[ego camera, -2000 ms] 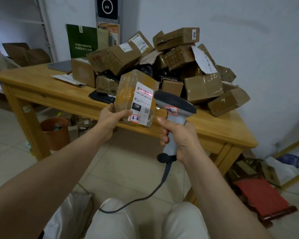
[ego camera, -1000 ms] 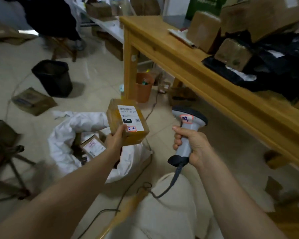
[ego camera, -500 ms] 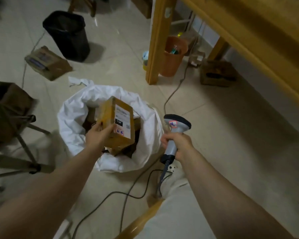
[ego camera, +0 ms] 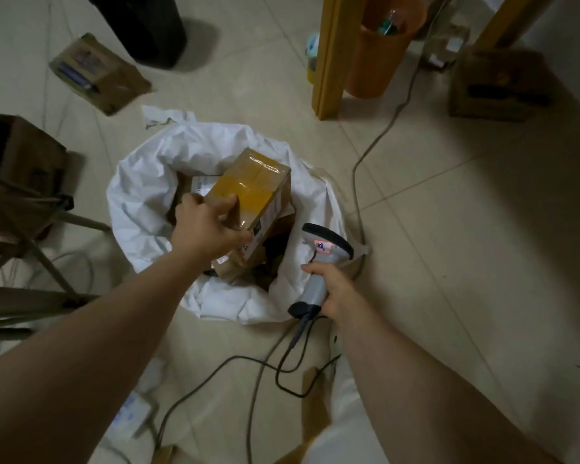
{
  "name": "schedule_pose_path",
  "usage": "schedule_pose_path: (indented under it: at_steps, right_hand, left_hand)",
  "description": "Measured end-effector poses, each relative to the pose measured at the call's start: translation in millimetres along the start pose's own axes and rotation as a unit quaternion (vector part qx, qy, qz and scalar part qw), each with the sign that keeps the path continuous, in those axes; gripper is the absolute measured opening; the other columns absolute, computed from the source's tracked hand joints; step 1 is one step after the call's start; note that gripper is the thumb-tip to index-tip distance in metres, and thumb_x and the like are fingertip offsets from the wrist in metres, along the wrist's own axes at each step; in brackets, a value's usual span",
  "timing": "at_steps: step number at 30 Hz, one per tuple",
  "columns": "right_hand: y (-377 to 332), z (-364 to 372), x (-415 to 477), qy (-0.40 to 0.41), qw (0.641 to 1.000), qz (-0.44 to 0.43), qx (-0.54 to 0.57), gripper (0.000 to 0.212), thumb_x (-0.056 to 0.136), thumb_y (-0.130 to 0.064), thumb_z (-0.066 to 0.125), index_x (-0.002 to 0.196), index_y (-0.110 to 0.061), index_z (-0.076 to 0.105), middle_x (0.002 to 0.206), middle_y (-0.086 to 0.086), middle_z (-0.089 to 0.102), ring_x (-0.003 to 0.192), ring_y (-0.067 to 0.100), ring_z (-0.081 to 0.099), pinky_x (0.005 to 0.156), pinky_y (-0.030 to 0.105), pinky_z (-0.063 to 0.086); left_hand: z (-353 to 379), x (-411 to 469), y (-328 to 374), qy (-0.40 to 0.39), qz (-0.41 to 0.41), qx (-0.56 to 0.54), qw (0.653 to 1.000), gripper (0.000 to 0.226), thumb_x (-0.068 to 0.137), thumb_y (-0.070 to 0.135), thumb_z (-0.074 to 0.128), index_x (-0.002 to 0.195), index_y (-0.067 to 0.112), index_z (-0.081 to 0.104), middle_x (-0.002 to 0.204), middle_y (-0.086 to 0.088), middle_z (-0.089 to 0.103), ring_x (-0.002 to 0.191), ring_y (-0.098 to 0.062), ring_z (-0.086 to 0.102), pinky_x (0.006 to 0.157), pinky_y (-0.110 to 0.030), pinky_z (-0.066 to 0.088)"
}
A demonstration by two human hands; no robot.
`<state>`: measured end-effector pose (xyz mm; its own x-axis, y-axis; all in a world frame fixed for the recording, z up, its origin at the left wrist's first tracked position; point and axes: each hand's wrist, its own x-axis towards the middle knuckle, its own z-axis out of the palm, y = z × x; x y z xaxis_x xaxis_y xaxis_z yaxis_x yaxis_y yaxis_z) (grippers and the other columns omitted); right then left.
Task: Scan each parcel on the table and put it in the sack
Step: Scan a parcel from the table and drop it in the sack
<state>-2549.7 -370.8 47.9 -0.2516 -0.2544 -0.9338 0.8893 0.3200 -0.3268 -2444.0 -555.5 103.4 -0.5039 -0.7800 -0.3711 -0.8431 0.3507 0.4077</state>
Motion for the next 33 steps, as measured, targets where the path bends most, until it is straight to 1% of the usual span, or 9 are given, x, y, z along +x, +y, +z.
schedule_pose_path:
  at_steps: [4, 8, 13, 18, 22, 25, 27, 31, 33]
  right_hand:
    - [-5, 3, 2, 0.013, 0.998, -0.033, 0.045, 0.054, 0.07, -0.007, 0.076, 0.12, -0.006, 0.058, 0.111, 0.018, 0.065, 0.095, 0.035, 0.063, 0.077, 0.042, 0.055]
    - [-28, -1, -15, 0.113, 0.983, -0.121, 0.084, 0.028, 0.069, -0.007, 0.08, 0.088, -0.016, 0.062, 0.107, 0.012, 0.066, 0.088, 0.029, 0.064, 0.082, 0.044, 0.055]
    - [-51, -5, -69, 0.121, 0.962, -0.227, 0.096, 0.028, 0.07, -0.009, 0.08, 0.089, -0.024, 0.068, 0.093, -0.003, 0.065, 0.089, 0.022, 0.062, 0.08, 0.038, 0.053]
    - [-60, -13, -113, 0.099, 0.947, -0.289, 0.095, 0.03, 0.071, 0.001, 0.076, 0.088, -0.022, 0.068, 0.089, -0.01, 0.064, 0.093, 0.018, 0.061, 0.088, 0.035, 0.049]
    - [-62, -34, -126, 0.102, 0.946, -0.296, 0.09, 0.031, 0.07, 0.001, 0.077, 0.088, -0.024, 0.069, 0.094, -0.007, 0.066, 0.093, 0.018, 0.062, 0.087, 0.038, 0.052]
    - [-67, -51, -126, 0.114, 0.944, -0.297, 0.087, 0.031, 0.071, 0.002, 0.076, 0.091, -0.021, 0.069, 0.097, -0.003, 0.068, 0.086, 0.013, 0.062, 0.084, 0.036, 0.052]
    - [-67, -59, -124, 0.121, 0.946, -0.283, 0.1, 0.033, 0.069, 0.001, 0.077, 0.091, -0.022, 0.067, 0.102, 0.001, 0.067, 0.089, 0.018, 0.062, 0.087, 0.039, 0.052]
    - [-64, -66, -117, 0.128, 0.951, -0.261, 0.104, 0.044, 0.067, -0.004, 0.08, 0.106, -0.018, 0.065, 0.107, 0.004, 0.066, 0.094, 0.024, 0.062, 0.086, 0.045, 0.054]
    - [-65, -68, -115, 0.116, 0.955, -0.262, 0.082, 0.043, 0.069, -0.003, 0.078, 0.108, -0.018, 0.067, 0.105, 0.001, 0.066, 0.094, 0.023, 0.062, 0.084, 0.043, 0.054]
  left_hand:
    - [-8, -8, 6, 0.004, 0.027, 0.033, 0.999, 0.077, 0.068, 0.046, 0.08, 0.138, 0.041, 0.049, 0.138, -0.011, 0.031, 0.133, -0.029, 0.027, 0.106, -0.042, 0.038]
    - [-32, -18, 5, -0.001, 0.086, 0.086, 0.993, 0.077, 0.067, 0.047, 0.081, 0.137, 0.039, 0.05, 0.143, -0.011, 0.03, 0.134, -0.031, 0.026, 0.109, -0.046, 0.033]
    - [-51, -18, 36, -0.048, 0.221, 0.28, 0.933, 0.072, 0.07, 0.059, 0.073, 0.136, 0.049, 0.047, 0.145, -0.005, 0.028, 0.134, -0.027, 0.024, 0.108, -0.041, 0.018]
    - [-27, -6, 96, -0.154, 0.299, 0.354, 0.873, 0.057, 0.078, 0.048, 0.071, 0.132, 0.043, 0.052, 0.14, -0.002, 0.031, 0.129, -0.025, 0.03, 0.085, -0.033, 0.044]
    - [32, -2, 118, -0.167, 0.352, 0.309, 0.868, 0.058, 0.081, 0.044, 0.07, 0.135, 0.035, 0.052, 0.144, -0.006, 0.032, 0.134, -0.027, 0.027, 0.099, -0.042, 0.046]
    - [64, -9, 123, -0.15, 0.261, 0.159, 0.94, 0.08, 0.081, 0.031, 0.074, 0.149, 0.028, 0.031, 0.155, -0.009, 0.018, 0.14, -0.031, 0.025, 0.112, -0.043, 0.035]
    - [77, -9, 119, -0.146, 0.18, 0.093, 0.968, 0.065, 0.09, 0.023, 0.064, 0.148, 0.022, 0.035, 0.15, -0.01, 0.033, 0.134, -0.029, 0.038, 0.107, -0.037, 0.039]
    - [104, -22, 115, -0.336, 0.173, 0.125, 0.917, 0.048, 0.1, 0.012, 0.042, 0.147, 0.024, 0.037, 0.145, -0.009, 0.042, 0.131, -0.028, 0.042, 0.106, -0.033, 0.033]
    - [111, -32, 121, -0.361, 0.172, 0.108, 0.91, 0.052, 0.099, 0.008, 0.042, 0.148, 0.025, 0.035, 0.145, -0.008, 0.042, 0.133, -0.028, 0.039, 0.109, -0.034, 0.03]
